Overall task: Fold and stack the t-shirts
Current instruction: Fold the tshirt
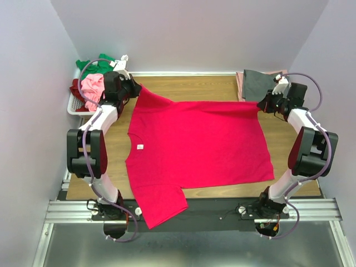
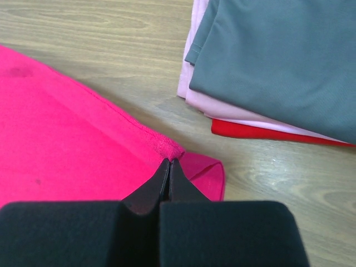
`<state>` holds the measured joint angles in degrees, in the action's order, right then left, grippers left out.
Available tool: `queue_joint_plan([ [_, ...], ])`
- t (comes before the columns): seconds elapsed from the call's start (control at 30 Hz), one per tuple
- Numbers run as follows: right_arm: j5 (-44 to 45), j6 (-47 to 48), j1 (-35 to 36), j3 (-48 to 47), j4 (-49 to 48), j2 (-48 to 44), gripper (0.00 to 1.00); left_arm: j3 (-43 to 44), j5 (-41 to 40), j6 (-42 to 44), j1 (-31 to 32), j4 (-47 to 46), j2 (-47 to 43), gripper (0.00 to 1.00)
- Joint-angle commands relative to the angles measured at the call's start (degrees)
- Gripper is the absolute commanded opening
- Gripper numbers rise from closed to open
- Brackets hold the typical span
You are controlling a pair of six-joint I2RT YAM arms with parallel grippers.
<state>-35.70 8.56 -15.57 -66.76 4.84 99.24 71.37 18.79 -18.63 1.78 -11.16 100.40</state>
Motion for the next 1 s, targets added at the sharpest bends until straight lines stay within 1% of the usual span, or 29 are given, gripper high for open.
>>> queue_joint_plan([
  [0.0,2.1,0.2,-0.7,1.1,-1.9,-1.7,0.00,-3.2,1.4,0.4,-0.4,-1.3,-4.4,0.00],
  [0.27,3.6,0.1,-0.7,-0.8,-2.3,1.6,0.00,-9.5,0.4,0.4,-0.6,0.3,-10.9,0.00],
  [0.57,3.6,0.1,-0.7,-2.9,-2.6,4.5,0.00,-12.1,0.2,0.5,-0.8,2.7,-16.2,0.00],
  [0.97,3.9,-0.3,-0.7,-2.8,-3.3,4.7,0.00,-18.8,1.3,-0.4,-0.8,5.5,-23.7,0.00],
])
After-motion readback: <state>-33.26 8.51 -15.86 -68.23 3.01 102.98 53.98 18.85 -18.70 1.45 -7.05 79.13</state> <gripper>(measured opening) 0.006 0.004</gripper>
